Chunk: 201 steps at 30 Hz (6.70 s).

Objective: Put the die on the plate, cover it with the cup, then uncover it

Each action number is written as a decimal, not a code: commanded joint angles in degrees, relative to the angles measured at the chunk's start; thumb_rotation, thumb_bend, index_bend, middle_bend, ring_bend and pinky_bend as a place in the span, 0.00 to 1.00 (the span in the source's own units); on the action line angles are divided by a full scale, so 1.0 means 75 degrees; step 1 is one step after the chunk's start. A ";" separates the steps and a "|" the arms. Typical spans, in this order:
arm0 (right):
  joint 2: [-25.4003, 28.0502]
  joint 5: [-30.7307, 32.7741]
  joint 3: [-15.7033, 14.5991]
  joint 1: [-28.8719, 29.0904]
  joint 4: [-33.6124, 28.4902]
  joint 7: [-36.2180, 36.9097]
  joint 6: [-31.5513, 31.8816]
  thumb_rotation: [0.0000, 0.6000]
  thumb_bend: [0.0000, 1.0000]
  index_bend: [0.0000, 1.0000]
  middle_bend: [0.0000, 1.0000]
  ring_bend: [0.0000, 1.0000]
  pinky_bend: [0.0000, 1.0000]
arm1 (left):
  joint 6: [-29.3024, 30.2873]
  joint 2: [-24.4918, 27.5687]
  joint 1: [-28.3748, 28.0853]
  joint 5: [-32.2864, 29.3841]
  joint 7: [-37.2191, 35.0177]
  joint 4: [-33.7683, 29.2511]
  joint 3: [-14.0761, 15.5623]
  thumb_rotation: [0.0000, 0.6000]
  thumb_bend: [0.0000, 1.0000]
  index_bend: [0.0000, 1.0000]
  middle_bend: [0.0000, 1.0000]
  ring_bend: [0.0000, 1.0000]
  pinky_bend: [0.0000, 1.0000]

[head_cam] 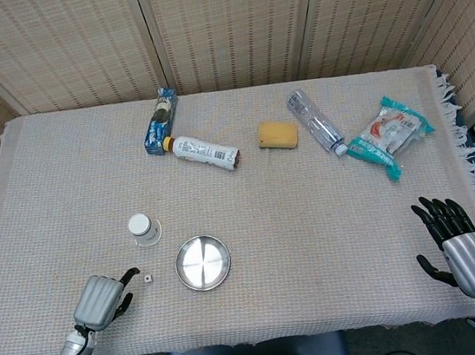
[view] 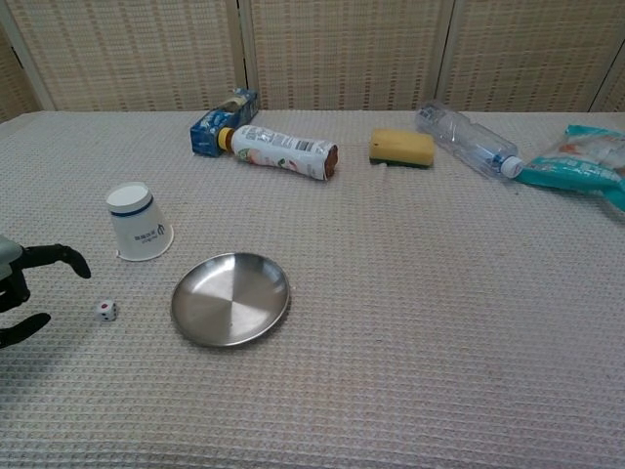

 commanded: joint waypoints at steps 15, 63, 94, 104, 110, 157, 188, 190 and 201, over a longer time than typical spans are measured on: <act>0.0008 0.0168 0.0019 0.0020 -0.0060 -0.0075 -0.0168 1.00 0.22 0.00 0.00 0.00 0.00 | -0.0387 -0.0591 -0.0279 -0.0258 0.0140 0.0866 -0.0091 1.00 0.40 0.35 1.00 1.00 1.00; 0.0001 0.0216 -0.0003 0.0046 -0.0093 -0.0133 -0.0312 1.00 0.22 0.00 0.00 0.00 0.00 | -0.0341 -0.1029 -0.0627 -0.0237 0.0325 0.1169 -0.0086 1.00 0.40 0.55 1.00 1.00 1.00; -0.0054 0.0458 0.0016 0.0231 0.0002 -0.0038 -0.0751 1.00 0.22 0.00 0.00 0.00 0.00 | -0.1774 -0.1457 -0.2136 -0.0561 0.0673 0.0276 -0.0782 1.00 0.40 0.21 1.00 1.00 1.00; -0.0057 0.0460 0.0006 0.0230 -0.0018 -0.0060 -0.0736 1.00 0.22 0.00 0.00 0.00 0.00 | -0.0943 -0.1011 -0.1941 -0.0397 0.0164 -0.0033 -0.0789 1.00 0.39 0.02 0.99 1.00 1.00; 0.0004 0.0484 0.0000 0.0205 -0.0077 -0.0049 -0.0710 1.00 0.22 0.00 0.00 0.00 0.00 | -0.0386 -0.0022 -0.1406 -0.0993 0.0034 -0.0326 -0.1040 1.00 0.38 0.01 0.47 0.99 1.00; 0.0169 0.0879 -0.0043 0.0317 -0.0349 -0.0203 -0.1228 1.00 0.22 0.00 0.00 0.00 0.00 | -0.1940 -0.0518 -0.2493 -0.1516 -0.0687 0.1344 -0.1148 1.00 0.36 0.26 0.22 0.11 0.23; 0.0141 0.0852 -0.0111 0.0371 -0.0362 -0.0229 -0.1364 1.00 0.22 0.00 0.00 0.00 0.00 | -0.0599 0.0055 -0.1925 -0.1046 0.0106 0.0522 -0.0769 1.00 0.38 0.39 0.43 0.33 0.62; 0.0143 0.0815 -0.0129 0.0371 -0.0370 -0.0223 -0.1358 1.00 0.22 0.00 0.00 0.00 0.00 | -0.0437 0.0266 -0.1793 -0.0966 0.0408 0.0080 -0.0663 1.00 0.38 0.40 0.45 0.33 0.62; 0.0203 0.0450 -0.0297 0.0350 -0.0445 -0.0084 -0.1256 1.00 0.22 0.00 0.00 0.00 0.00 | -0.0352 0.0892 -0.1535 -0.0580 0.1181 -0.2051 -0.0277 1.00 0.38 0.40 0.46 0.33 0.62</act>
